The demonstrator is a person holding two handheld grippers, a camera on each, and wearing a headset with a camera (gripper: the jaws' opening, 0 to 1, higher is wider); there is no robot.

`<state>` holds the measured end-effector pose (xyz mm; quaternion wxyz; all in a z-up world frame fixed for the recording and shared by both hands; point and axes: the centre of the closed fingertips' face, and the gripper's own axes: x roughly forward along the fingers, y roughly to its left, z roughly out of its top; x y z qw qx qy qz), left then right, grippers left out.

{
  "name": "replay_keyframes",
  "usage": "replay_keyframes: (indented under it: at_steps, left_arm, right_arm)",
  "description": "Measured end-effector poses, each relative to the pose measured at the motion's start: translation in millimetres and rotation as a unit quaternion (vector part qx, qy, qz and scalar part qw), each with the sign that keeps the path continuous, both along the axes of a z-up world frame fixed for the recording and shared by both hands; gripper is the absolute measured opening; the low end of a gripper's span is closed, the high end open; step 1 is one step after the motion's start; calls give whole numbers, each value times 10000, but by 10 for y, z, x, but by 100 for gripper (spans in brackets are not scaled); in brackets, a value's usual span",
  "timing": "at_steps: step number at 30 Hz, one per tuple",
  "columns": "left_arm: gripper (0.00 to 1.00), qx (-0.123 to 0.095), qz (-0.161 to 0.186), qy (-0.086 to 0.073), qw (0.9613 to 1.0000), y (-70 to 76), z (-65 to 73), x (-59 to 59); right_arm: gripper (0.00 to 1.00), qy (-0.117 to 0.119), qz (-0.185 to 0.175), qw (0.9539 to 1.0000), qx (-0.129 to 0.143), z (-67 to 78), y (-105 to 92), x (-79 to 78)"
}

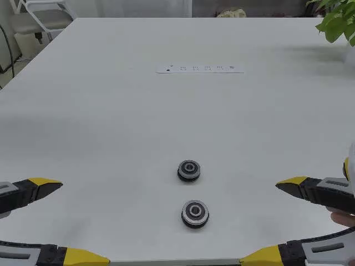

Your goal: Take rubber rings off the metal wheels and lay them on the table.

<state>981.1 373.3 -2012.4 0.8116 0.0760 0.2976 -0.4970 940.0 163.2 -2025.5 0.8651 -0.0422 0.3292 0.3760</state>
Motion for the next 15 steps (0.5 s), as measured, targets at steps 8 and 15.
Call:
replay_keyframes:
  at_steps: [8,15]
  left_arm:
    - [98,-10,-3,17,10000,-1,-1,-4]
    - [98,10,-18,25,10000,1,-8,-10]
  right_arm:
    - [92,11,4,10000,-2,-4,0,-3]
    - [92,16,22,10000,-8,-7,3,-11]
